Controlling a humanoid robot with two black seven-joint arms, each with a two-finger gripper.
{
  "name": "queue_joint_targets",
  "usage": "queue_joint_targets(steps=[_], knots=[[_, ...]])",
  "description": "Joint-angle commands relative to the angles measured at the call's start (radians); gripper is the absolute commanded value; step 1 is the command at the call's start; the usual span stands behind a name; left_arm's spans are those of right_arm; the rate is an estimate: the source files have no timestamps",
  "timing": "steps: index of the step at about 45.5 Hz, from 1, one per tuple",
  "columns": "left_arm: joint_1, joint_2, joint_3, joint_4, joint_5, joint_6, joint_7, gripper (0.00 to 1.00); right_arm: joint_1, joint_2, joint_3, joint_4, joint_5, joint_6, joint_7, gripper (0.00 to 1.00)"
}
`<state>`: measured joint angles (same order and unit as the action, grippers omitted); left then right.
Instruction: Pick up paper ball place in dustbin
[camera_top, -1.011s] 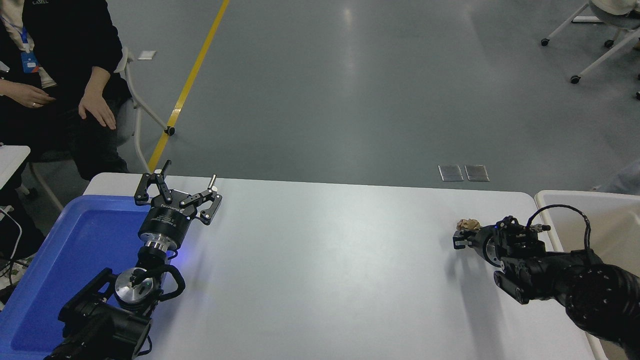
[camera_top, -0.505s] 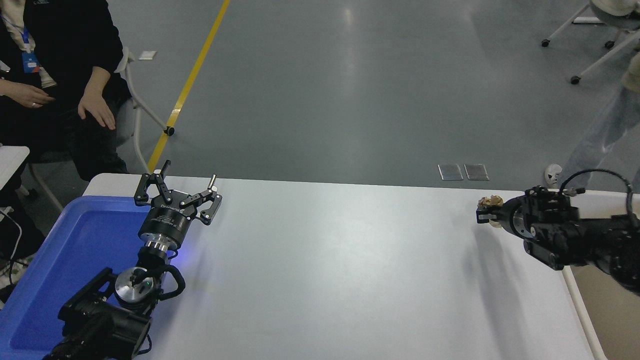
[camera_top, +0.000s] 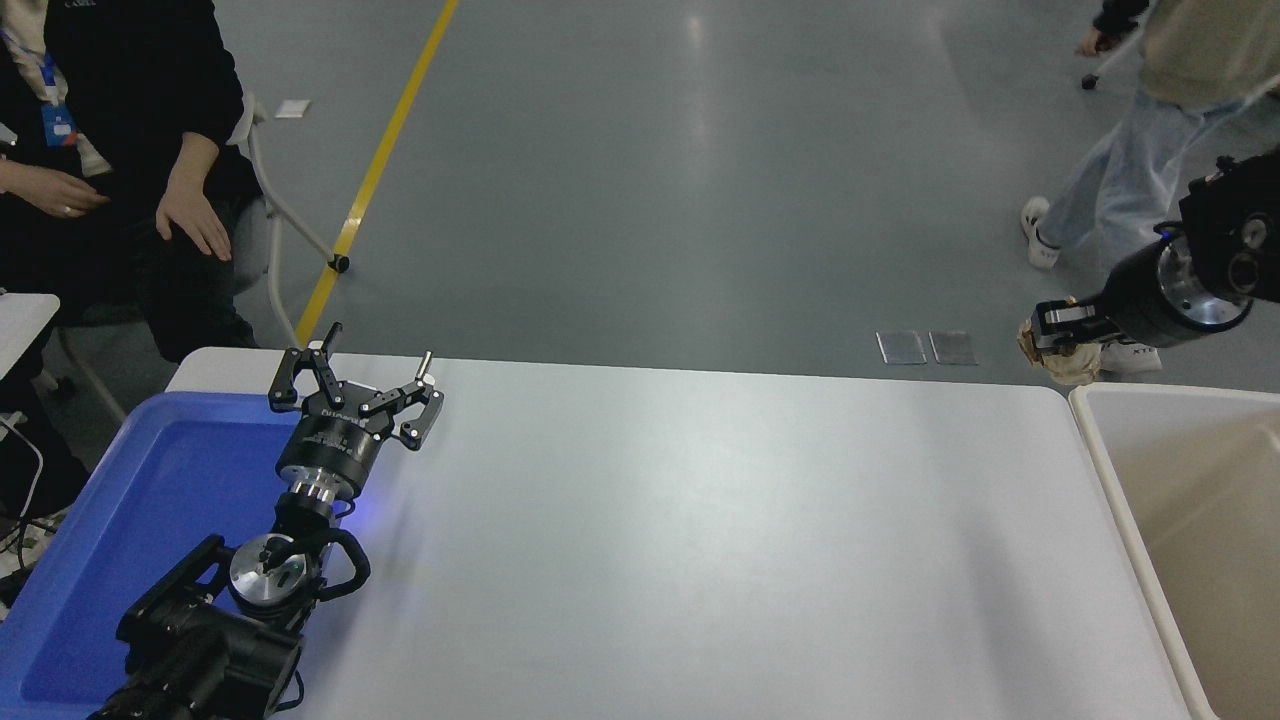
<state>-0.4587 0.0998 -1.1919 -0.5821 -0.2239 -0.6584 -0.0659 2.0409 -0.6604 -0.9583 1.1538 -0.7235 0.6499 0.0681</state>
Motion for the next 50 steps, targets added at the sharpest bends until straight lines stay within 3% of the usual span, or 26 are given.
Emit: queue_joint_targets(steps=[1, 8, 16, 23, 29, 39, 50], knots=[[0.0, 0.0, -0.002, 0.001, 0.0, 0.0, 0.0, 0.99, 0.206, -0.028, -0.013, 0.04, -0.017, 0.136, -0.016, 0.0], [0.0, 0.0, -0.002, -0.001, 0.0, 0.0, 0.0, 0.99, 0.205, -0.122, -0.005, -0.029, -0.008, 0.136, -0.04, 0.0], [0.0, 0.0, 0.0, -0.001, 0.0, -0.001, 0.0, 0.99, 0.141, -0.29, 0.012, -0.275, 0.025, 0.136, -0.044, 0.0], [0.0, 0.0, -0.002, 0.001, 0.0, 0.0, 0.0, 0.99, -0.098, -0.34, 0.075, -0.528, 0.231, -0.119, -0.045, 0.0], [0.0, 0.0, -0.002, -0.001, 0.0, -0.001, 0.0, 0.99, -0.411, -0.289, 0.17, -0.696, 0.452, -0.409, -0.045, 0.0], [0.0, 0.0, -0.002, -0.001, 0.0, -0.001, 0.0, 0.99, -0.872, -0.118, 0.466, -0.94, 0.74, -0.618, -0.074, 0.0], [0.0, 0.0, 0.0, 0.001, 0.0, -0.001, 0.0, 0.99, -1.237, 0.154, 0.903, -1.212, 0.774, -0.641, -0.09, 0.0]])
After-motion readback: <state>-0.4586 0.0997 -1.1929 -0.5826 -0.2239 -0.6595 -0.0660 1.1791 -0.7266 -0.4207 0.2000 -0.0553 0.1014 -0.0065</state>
